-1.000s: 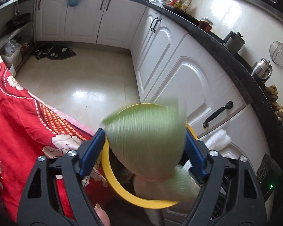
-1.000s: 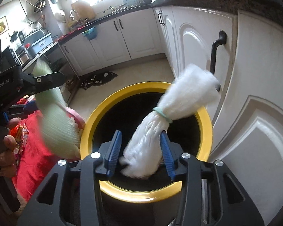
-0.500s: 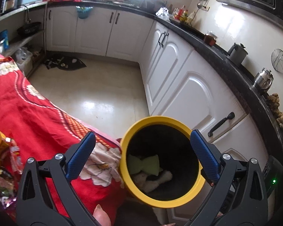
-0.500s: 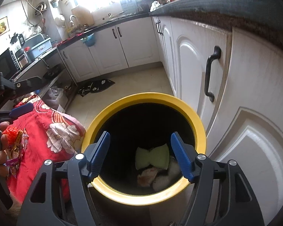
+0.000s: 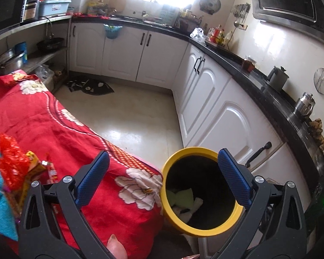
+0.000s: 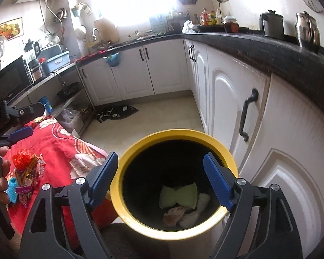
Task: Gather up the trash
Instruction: 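Move both open grippers back toward the blue sponge and red wrapper, then grasp the blue mesh sponge with the left gripper while the right grasps a purple wrapper, then carry the blue sponge and purple wrapper in both grippers over the bin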
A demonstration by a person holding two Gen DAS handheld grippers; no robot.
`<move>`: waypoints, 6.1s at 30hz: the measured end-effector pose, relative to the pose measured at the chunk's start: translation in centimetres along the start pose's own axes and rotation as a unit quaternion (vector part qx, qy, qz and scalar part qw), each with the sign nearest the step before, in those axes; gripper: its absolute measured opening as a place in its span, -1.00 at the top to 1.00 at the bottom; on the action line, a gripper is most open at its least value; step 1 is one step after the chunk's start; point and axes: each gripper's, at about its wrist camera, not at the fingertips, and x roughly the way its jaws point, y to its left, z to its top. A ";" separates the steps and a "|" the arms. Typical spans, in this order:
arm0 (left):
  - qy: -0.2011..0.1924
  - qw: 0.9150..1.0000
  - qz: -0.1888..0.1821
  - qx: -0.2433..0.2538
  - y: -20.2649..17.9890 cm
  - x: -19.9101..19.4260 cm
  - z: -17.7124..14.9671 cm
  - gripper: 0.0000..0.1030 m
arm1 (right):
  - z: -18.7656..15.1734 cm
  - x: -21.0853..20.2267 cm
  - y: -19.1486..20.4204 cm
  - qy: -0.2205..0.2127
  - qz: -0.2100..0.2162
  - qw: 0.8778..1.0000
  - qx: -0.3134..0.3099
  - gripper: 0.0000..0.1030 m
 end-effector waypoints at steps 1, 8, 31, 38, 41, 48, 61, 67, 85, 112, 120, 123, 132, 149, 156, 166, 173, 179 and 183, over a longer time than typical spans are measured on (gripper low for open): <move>-0.003 1.000 0.002 -0.001 0.2 -0.3 0.0 -0.79 | 0.1 -0.2 0.1 -0.002 0.001 1.000 -0.001 -0.57; -0.020 1.000 0.020 -0.011 1.9 -2.3 -0.2 -0.79 | 0.5 -1.5 1.6 -0.019 0.012 1.000 -0.011 -0.69; -0.065 0.992 0.082 -0.069 10.3 -8.3 -0.8 -0.79 | 0.5 -4.8 8.3 -0.051 0.068 0.995 -0.056 -0.74; -0.079 0.987 0.104 -0.093 13.6 -10.4 -1.0 -0.79 | 0.4 -5.5 10.9 -0.054 0.092 0.992 -0.073 -0.74; -0.085 0.984 0.114 -0.102 15.0 -11.4 -1.1 -0.79 | 0.3 -5.6 12.1 -0.052 0.103 0.990 -0.081 -0.74; -0.100 0.978 0.134 -0.121 17.7 -13.6 -1.1 -0.79 | -0.1 -5.6 15.2 -0.045 0.130 0.985 -0.108 -0.75; -0.113 0.968 0.165 -0.153 22.0 -16.2 -1.7 -0.79 | -1.2 -5.2 20.8 -0.024 0.184 0.970 -0.156 -0.75; -0.110 0.964 0.175 -0.166 23.5 -16.5 -2.2 -0.79 | -2.3 -4.7 23.3 -0.010 0.204 0.961 -0.184 -0.75; 0.013 0.965 0.139 -0.220 27.8 -11.4 -6.3 -0.48 | -7.1 0.7 29.2 0.086 0.258 0.926 -0.262 -0.50; 0.087 0.972 0.101 -0.193 26.1 -8.5 -9.6 0.76 | -7.7 3.6 28.4 0.151 0.304 0.914 -0.224 0.69; 0.068 0.976 0.108 -0.176 25.1 -9.9 -8.9 0.81 | -6.9 2.5 26.9 0.140 0.310 0.918 -0.205 0.71; 0.058 0.977 0.110 -0.175 25.0 -10.7 -8.5 0.81 | -6.7 2.2 26.7 0.137 0.311 0.918 -0.202 0.71; 0.026 0.977 0.124 -0.169 24.5 -13.2 -7.7 0.81 | -6.1 1.5 25.8 0.129 0.311 0.922 -0.190 0.72; -0.002 0.986 0.100 -0.136 20.6 -14.5 -5.8 0.81 | -3.8 0.0 22.4 0.093 0.289 0.939 -0.160 0.72; -0.005 0.990 0.081 -0.112 18.0 -13.8 -4.9 0.81 | -2.6 -0.6 20.1 0.074 0.274 0.949 -0.138 0.72; -0.005 0.995 0.056 -0.083 14.3 -12.3 -3.8 0.81 | -1.0 -1.5 16.7 0.048 0.253 0.961 -0.105 0.72; -0.002 0.998 0.036 -0.059 12.1 -11.2 -3.3 0.81 | 0.1 -2.1 14.0 0.030 0.234 0.969 -0.079 0.72; 0.001 0.999 0.021 -0.037 9.6 -9.9 -2.6 0.81 | 0.5 -2.5 12.0 0.020 0.218 0.974 -0.061 0.72; 0.004 1.000 0.009 -0.025 8.1 -9.1 -2.4 0.81 | 0.8 -3.0 10.6 0.012 0.207 0.977 -0.053 0.72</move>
